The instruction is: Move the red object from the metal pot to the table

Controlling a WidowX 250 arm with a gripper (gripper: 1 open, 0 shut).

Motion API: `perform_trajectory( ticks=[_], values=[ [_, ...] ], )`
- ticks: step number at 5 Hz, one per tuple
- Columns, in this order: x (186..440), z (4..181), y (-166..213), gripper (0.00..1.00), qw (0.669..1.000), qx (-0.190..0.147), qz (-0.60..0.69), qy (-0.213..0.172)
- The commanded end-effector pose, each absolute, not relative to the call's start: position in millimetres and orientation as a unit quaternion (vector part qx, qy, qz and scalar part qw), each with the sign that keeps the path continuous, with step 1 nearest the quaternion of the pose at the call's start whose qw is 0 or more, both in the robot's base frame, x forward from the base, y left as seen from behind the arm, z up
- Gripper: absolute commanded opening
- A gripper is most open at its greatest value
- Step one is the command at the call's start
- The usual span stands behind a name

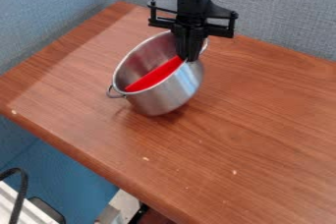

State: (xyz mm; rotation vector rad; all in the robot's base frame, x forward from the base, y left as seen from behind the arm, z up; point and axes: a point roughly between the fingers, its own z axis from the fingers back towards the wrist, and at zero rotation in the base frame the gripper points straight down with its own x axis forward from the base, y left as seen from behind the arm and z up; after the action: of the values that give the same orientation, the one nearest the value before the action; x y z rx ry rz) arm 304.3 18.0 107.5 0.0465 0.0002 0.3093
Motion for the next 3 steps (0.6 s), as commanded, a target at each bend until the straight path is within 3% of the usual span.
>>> perform_trajectory(
  ticks=[1, 3],
  values=[
    [309, 119.8, 20, 0.00, 0.979, 0.030, 0.198, -0.027],
    [312, 109.0, 21, 0.00, 0.990, 0.039, 0.129, -0.032]
  ],
)
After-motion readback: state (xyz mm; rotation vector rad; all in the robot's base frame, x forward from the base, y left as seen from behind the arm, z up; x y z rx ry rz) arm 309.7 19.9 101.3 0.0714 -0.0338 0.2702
